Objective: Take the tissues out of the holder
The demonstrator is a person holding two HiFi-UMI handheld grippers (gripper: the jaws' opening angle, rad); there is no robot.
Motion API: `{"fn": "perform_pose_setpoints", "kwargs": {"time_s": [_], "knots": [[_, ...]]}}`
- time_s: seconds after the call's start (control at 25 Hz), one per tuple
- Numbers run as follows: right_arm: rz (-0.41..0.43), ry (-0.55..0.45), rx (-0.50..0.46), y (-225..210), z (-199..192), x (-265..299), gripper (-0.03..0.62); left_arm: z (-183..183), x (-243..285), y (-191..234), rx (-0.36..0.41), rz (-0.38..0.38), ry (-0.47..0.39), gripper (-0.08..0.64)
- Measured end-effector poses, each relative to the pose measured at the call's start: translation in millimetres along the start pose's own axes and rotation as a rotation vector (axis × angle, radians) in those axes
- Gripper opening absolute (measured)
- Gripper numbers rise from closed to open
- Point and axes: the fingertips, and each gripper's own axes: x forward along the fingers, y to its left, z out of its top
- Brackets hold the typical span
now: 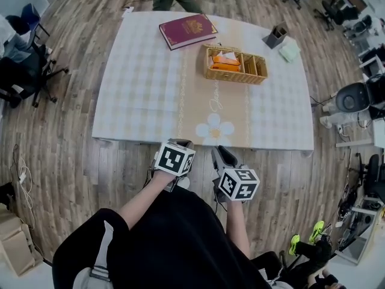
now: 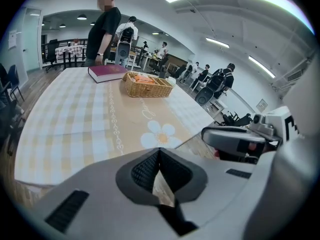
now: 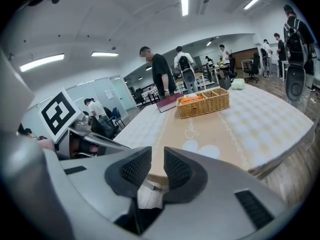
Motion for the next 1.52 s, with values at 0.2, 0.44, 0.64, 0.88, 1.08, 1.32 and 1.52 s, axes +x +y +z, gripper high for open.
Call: {"fn": "perform_pose_setpoints", "kwargs": {"time_s": [0.2,0.44,0.64,0.88,1.08,1.32,1.52], "knots": [[0.006,-0.003,-0.005,3,22,21,0.083,24,9,18,0.002,-0.022,0.012,0.0],[0.001,0.018,-0.022,1,42,53,0.083,53,21,42,-0.001,-0.042,0.008,0.0],[0.006,0.03,-0.048,1,63,79,0.083,70,26,63,-0.016,-0.056,0.006,0.0],[0.007,0.043,-0.082,6,85,103,0.083,85,27,82,-0.034,-0.082,0.003,0.0],[0.001,0.053,-0.108,10,97,119,0.084,90,28,95,-0.047,-0.101,0.001,0.0],[0.016,0.059,-0.165,11,112,129,0.109,94,28,106,-0.092,-0.114,-0.009,0.0],[-0.021,0.06,-0.221,-11,133,137,0.12,100,33,113,-0.115,-0.105,-0.015,0.0]]}}
